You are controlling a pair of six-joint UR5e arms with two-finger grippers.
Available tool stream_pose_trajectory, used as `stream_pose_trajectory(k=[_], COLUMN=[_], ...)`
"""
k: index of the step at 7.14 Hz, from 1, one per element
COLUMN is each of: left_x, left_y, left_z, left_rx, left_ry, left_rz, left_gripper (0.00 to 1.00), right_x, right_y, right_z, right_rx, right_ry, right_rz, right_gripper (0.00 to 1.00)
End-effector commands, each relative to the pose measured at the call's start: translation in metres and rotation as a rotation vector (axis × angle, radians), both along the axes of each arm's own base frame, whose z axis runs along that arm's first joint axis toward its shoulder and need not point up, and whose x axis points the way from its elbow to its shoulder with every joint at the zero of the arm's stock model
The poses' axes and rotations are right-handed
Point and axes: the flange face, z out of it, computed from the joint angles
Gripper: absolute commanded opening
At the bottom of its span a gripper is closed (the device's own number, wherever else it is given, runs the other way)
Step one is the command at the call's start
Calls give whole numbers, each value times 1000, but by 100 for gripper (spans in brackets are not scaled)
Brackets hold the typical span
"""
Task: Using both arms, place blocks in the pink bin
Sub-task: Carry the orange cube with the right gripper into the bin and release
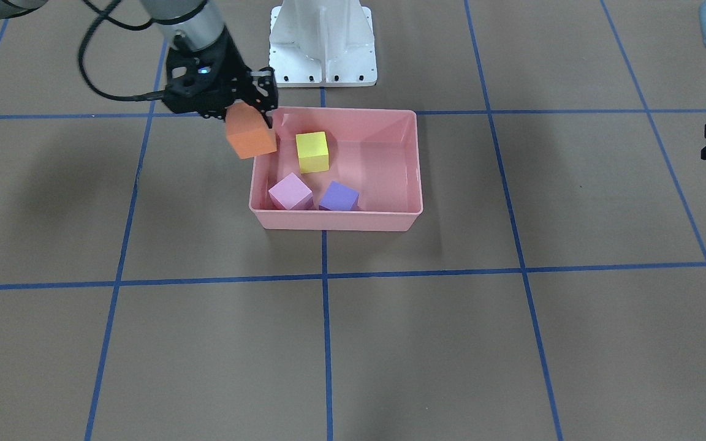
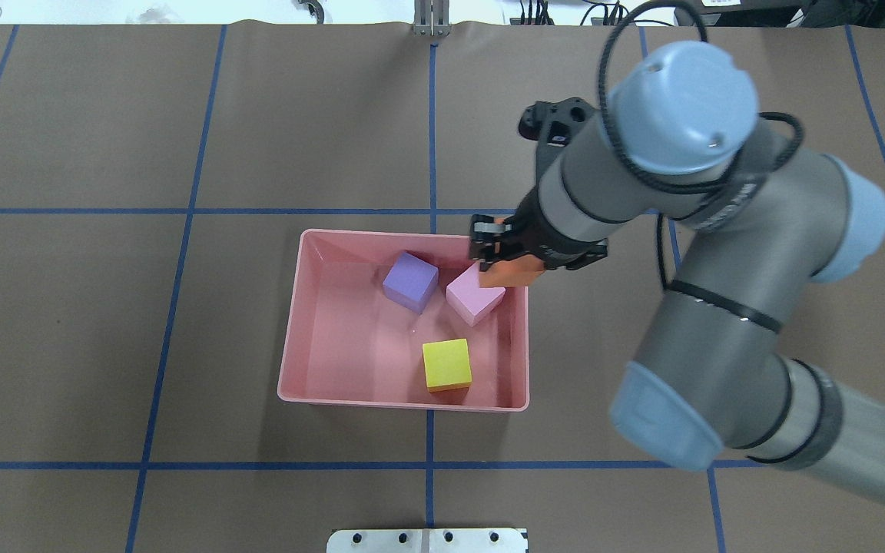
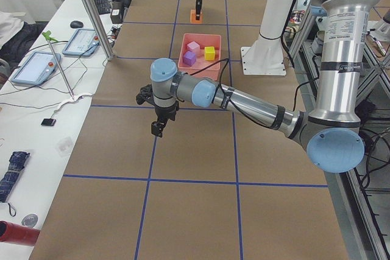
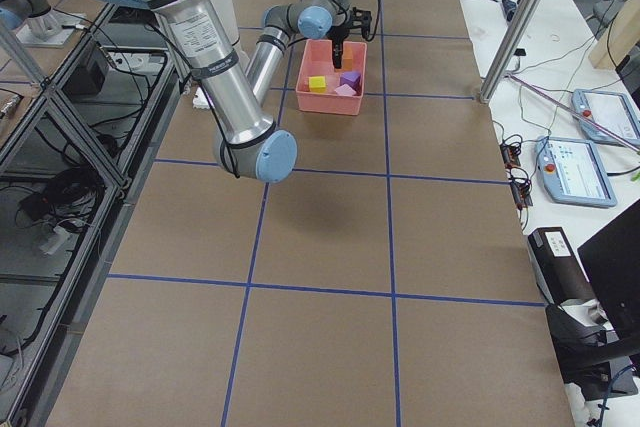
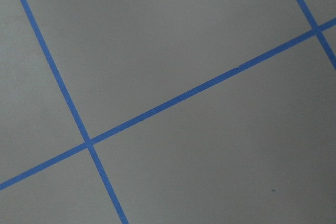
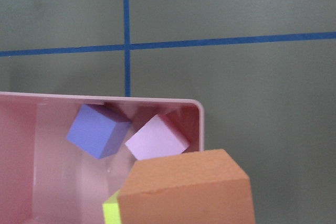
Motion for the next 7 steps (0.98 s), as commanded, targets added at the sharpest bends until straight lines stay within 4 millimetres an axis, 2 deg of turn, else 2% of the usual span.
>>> stream_pose_trajectory(k=[1, 2, 3, 4, 5, 6, 7], left_x=[-1, -1, -2, -3, -3, -4, -9], left_y=[2, 3, 7, 10, 10, 19, 23], left_z=[3, 5, 10, 14, 15, 32, 37], left_rx=[-6, -10, -22, -28, -30, -67, -72], left_ry=[0, -1, -2, -4, -4, -12, -19], left_rz=[1, 0, -3, -3, -3, -6, -9], left_gripper=[100, 100, 100, 100, 100, 100, 100], right_x=[-93, -105, -103, -100, -88, -59, -26], right_y=[26, 25, 26, 27, 30, 16, -13], right_z=[-60, -79, -90, -89, -86, -87, -74], right_rx=[17, 0, -13, -22, -18, 29, 34], right_ry=[36, 64, 97, 124, 149, 157, 160], right_rz=[88, 105, 104, 102, 92, 80, 59], right_gripper=[89, 96, 97, 99, 99, 100, 100])
